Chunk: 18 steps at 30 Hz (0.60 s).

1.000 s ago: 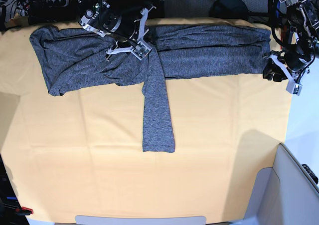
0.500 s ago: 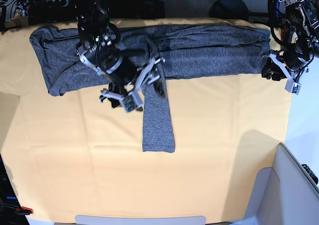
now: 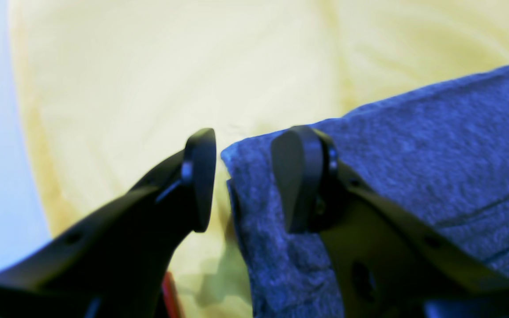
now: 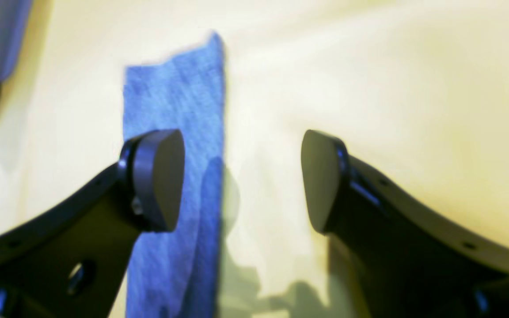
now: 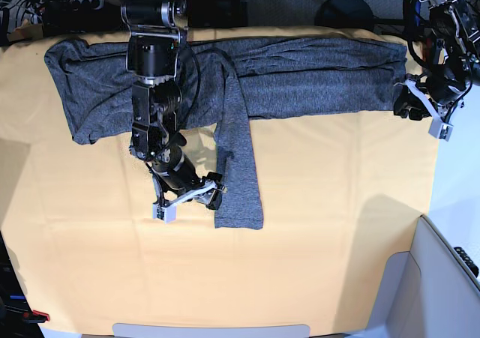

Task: Fold the T-shirt properly
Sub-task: 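Move the right gripper down the sleeve and grasp its cuff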

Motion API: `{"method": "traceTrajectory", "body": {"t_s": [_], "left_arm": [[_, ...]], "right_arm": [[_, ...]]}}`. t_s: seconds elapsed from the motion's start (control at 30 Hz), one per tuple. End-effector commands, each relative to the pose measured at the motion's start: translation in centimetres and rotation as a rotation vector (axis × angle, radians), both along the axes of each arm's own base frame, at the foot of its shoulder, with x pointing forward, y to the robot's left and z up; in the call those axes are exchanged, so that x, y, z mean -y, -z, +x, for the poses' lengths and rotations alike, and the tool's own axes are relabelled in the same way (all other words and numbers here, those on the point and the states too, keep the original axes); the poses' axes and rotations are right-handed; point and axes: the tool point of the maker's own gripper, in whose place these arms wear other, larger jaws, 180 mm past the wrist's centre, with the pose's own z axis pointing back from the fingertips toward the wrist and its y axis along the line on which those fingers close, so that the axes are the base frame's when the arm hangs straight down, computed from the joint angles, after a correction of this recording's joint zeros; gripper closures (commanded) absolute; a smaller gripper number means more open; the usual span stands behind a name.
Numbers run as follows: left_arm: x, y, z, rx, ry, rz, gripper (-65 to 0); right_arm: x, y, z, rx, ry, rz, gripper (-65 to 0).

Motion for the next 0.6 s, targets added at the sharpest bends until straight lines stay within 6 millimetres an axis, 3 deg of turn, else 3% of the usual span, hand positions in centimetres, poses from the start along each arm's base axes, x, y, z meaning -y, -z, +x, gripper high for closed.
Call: {"method": "traceTrajectory", "body": {"t_s": [0.0,0.33,0.57], "left_arm": [[-0.5,-1.4,0.9,0.043,0.006,0.015,-23.6],[-0.5,-1.4,1.0,0.046,0.006,0.015,-23.6],[-0.5,-1.4,1.0,0.046,0.006,0.015,-23.6]], "right_arm": [[0.2,0.1,0.4,-0.012,0.007,-0.007,-41.3],[-2.3,2.6,-0.3,-0.115,0.011,0.154,-41.3],[-4.3,2.6,-0.7,-0.122,-0.051,0.141,-41.3]]}}
